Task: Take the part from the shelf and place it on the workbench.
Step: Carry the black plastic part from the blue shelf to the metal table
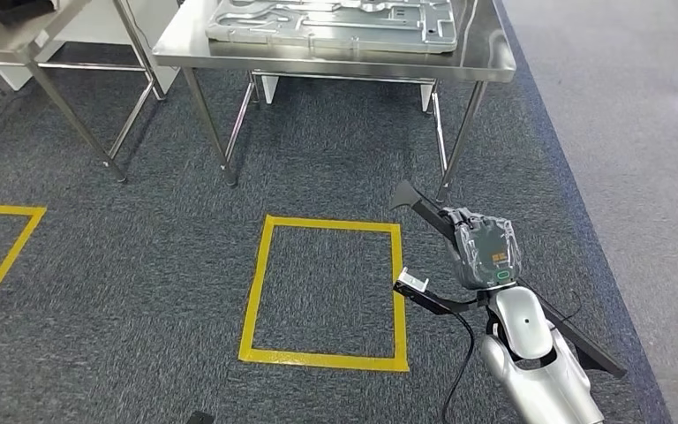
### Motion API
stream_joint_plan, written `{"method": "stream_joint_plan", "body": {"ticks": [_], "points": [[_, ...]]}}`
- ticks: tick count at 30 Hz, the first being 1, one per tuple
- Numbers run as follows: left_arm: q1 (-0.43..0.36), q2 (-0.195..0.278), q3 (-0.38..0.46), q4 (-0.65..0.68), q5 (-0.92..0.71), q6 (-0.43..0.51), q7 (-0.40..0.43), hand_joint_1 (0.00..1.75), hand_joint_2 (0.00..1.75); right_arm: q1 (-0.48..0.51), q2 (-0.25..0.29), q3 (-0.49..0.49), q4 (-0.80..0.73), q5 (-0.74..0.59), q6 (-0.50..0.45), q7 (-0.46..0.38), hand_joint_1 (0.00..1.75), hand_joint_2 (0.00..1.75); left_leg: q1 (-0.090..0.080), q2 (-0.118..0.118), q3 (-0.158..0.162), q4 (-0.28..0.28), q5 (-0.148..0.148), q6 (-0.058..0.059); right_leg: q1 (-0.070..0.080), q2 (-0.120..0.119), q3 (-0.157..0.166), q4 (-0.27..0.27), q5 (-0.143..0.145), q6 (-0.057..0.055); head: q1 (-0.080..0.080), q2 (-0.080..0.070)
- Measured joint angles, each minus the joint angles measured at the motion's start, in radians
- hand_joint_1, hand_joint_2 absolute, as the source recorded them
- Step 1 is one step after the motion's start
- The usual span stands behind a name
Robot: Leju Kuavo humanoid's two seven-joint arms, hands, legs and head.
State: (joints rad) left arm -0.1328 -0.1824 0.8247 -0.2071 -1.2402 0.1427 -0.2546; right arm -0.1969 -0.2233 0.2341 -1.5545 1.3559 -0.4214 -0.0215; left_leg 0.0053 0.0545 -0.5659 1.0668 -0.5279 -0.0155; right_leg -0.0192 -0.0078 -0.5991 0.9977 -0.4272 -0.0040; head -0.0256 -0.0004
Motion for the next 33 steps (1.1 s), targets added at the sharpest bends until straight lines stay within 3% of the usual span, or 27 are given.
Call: {"method": "stream_joint_plan", "body": {"ticks": [2, 3, 4, 5, 6, 8, 10, 12, 13, 15, 17, 19, 20, 22, 24, 25, 29, 31, 33], "points": [[0.003, 0.0, 0.0, 0.0, 0.0, 0.0, 0.0, 0.0, 1.75, -0.002, 0.0, 0.0, 0.001, 0.0, 0.0, 0.0, 1.75, 1.75, 0.002, -0.037, -0.062, 0.136, -0.066, -0.004, 0.0, 0.017, 0.0, 0.0, -0.001, -0.006, 0.0, 0.0], [0.005, 0.0, 0.0, 0.0, 0.0, 0.0, 0.0, 0.0, 1.75, -0.002, 0.0, 0.0, 0.002, 0.0, 0.0, -0.001, 1.75, 1.75, 0.002, -0.043, -0.093, 0.198, -0.087, -0.005, 0.001, 0.028, 0.0, 0.001, -0.001, -0.007, 0.0, 0.0], [0.006, 0.0, 0.0, 0.0, 0.0, 0.0, 0.0, 0.0, 1.75, -0.002, 0.0, 0.0, 0.004, 0.0, 0.0, -0.001, 1.75, 1.75, 0.002, -0.045, -0.111, 0.23, -0.089, -0.005, 0.002, 0.04, 0.0, 0.002, -0.001, -0.008, 0.0, 0.0], [0.007, 0.0, 0.0, 0.0, 0.0, 0.0, -0.001, 0.0, 1.75, -0.002, 0.0, 0.001, 0.005, -0.001, 0.0, -0.001, 1.75, 1.75, 0.003, -0.046, -0.111, 0.22, -0.069, -0.004, 0.002, 0.053, 0.001, 0.003, -0.002, -0.007, 0.0, 0.0], [0.007, 0.0, 0.0, 0.0, 0.0, 0.0, -0.001, 0.0, 1.75, -0.002, 0.0, 0.001, 0.006, -0.001, 0.0, -0.001, 1.75, 1.75, 0.003, -0.051, -0.092, 0.169, -0.031, -0.002, 0.003, 0.066, 0.002, 0.005, -0.003, -0.006, 0.0, 0.0], [0.006, 0.001, 0.0, 0.0, 0.0, 0.0, -0.001, 0.0, 1.75, -0.003, 0.001, 0.001, 0.007, -0.001, 0.0, -0.001, 1.75, 1.75, 0.005, -0.078, -0.032, 0.024, 0.04, 0.007, 0.003, 0.087, 0.001, 0.011, -0.006, -0.001, 0.0, 0.0], [0.005, 0.002, 0.0, 0.0, 0.001, 0.0, -0.002, 0.0, 1.75, -0.005, 0.002, 0.001, 0.009, 0.003, -0.001, -0.001, 1.75, 1.75, 0.005, -0.103, -0.003, -0.049, 0.062, 0.015, 0.003, 0.101, -0.005, 0.015, -0.006, 0.009, 0.0, 0.0], [0.002, 0.002, 0.0, 0.0, 0.002, 0.0, -0.005, 0.0, 1.75, -0.006, 0.002, 0.001, 0.011, 0.013, -0.002, 0.0, 1.75, 1.75, 0.002, -0.101, 0.0, -0.054, 0.062, 0.026, 0.0, 0.113, -0.009, 0.012, -0.002, 0.024, 0.0, 0.0], [0.002, 0.002, 0.0, 0.0, 0.003, 0.0, -0.006, 0.0, 1.75, -0.006, 0.002, 0.001, 0.012, 0.018, -0.004, 0.0, 1.75, 1.75, 0.003, -0.096, 0.002, -0.059, 0.065, 0.033, 0.0, 0.105, -0.01, 0.014, -0.003, 0.03, 0.0, 0.0], [0.001, 0.0, 0.0, 0.0, 0.007, 0.0, -0.008, 0.0, 1.75, -0.008, 0.002, 0.001, 0.014, 0.026, -0.008, 0.003, 1.75, 1.75, 0.007, -0.085, 0.006, -0.07, 0.073, 0.045, 0.001, 0.064, -0.032, 0.061, -0.035, 0.037, 0.0, 0.0], [0.004, -0.001, 0.0, 0.0, 0.012, -0.004, -0.01, 0.0, 1.75, -0.01, 0.002, 0.001, 0.015, 0.035, -0.012, 0.005, 1.75, 1.75, 0.006, -0.075, 0.007, -0.072, 0.075, 0.051, 0.0, 0.024, -0.091, 0.184, -0.098, 0.042, 0.0, 0.0], [0.007, -0.001, 0.001, 0.0, 0.017, -0.013, -0.007, 0.0, 1.75, -0.01, 0.003, 0.002, 0.018, 0.047, -0.009, 0.008, 1.75, 1.75, 0.004, -0.066, 0.006, -0.072, 0.073, 0.051, -0.003, 0.016, -0.144, 0.29, -0.132, 0.046, 0.0, 0.0], [0.008, -0.001, 0.001, 0.0, 0.019, -0.018, -0.006, 0.0, 1.75, -0.01, 0.003, 0.002, 0.019, 0.055, -0.005, 0.01, 1.75, 1.75, 0.004, -0.062, 0.007, -0.071, 0.071, 0.05, -0.004, 0.015, -0.145, 0.293, -0.121, 0.047, 0.0, 0.0], [0.007, -0.001, 0.001, 0.0, 0.022, -0.025, -0.005, 0.0, 1.75, -0.014, 0.003, 0.002, 0.02, 0.065, 0.005, 0.014, 1.75, 1.75, 0.004, -0.057, 0.011, -0.071, 0.061, 0.046, -0.004, 0.008, -0.085, 0.179, -0.054, 0.045, 0.0, 0.0], [0.007, -0.002, 0.001, 0.0, 0.023, -0.03, -0.005, 0.0, 1.75, -0.022, 0.003, 0.002, 0.02, 0.07, 0.013, 0.017, 1.75, 1.75, 0.001, -0.053, 0.018, -0.069, 0.048, 0.036, 0.0, -0.002, -0.013, 0.048, -0.019, 0.037, 0.0, 0.0], [0.006, -0.002, 0.001, 0.0, 0.024, -0.032, -0.005, 0.0, 1.75, -0.027, 0.003, 0.002, 0.02, 0.071, 0.017, 0.018, 1.75, 1.75, -0.001, -0.051, 0.02, -0.069, 0.043, 0.03, 0.003, -0.006, 0.004, 0.018, -0.022, 0.031, 0.0, 0.0], [0.005, -0.001, 0.001, 0.0, 0.025, -0.039, 0.004, 0.0, 1.75, -0.047, -0.004, 0.002, 0.023, 0.073, 0.054, 0.018, 1.75, 1.75, -0.001, -0.044, 0.034, -0.06, 0.023, 0.007, 0.005, 0.004, 0.029, 0.0, -0.04, 0.004, 0.0, 0.0], [0.004, -0.001, 0.001, 0.0, 0.025, -0.04, 0.006, 0.0, 1.75, -0.071, -0.007, 0.002, 0.028, 0.076, 0.076, 0.017, 1.75, 1.75, 0.001, -0.045, -0.007, 0.027, -0.006, 0.001, 0.002, 0.008, 0.055, -0.008, -0.051, -0.009, 0.0, 0.0], [0.007, -0.001, 0.001, 0.0, 0.025, -0.041, 0.009, 0.0, 1.75, -0.094, -0.01, 0.002, 0.036, 0.08, 0.091, 0.014, 1.75, 1.75, 0.002, -0.046, -0.108, 0.178, -0.04, -0.002, 0.005, 0.011, 0.08, -0.009, -0.072, -0.016, 0.0, 0.0]]}}
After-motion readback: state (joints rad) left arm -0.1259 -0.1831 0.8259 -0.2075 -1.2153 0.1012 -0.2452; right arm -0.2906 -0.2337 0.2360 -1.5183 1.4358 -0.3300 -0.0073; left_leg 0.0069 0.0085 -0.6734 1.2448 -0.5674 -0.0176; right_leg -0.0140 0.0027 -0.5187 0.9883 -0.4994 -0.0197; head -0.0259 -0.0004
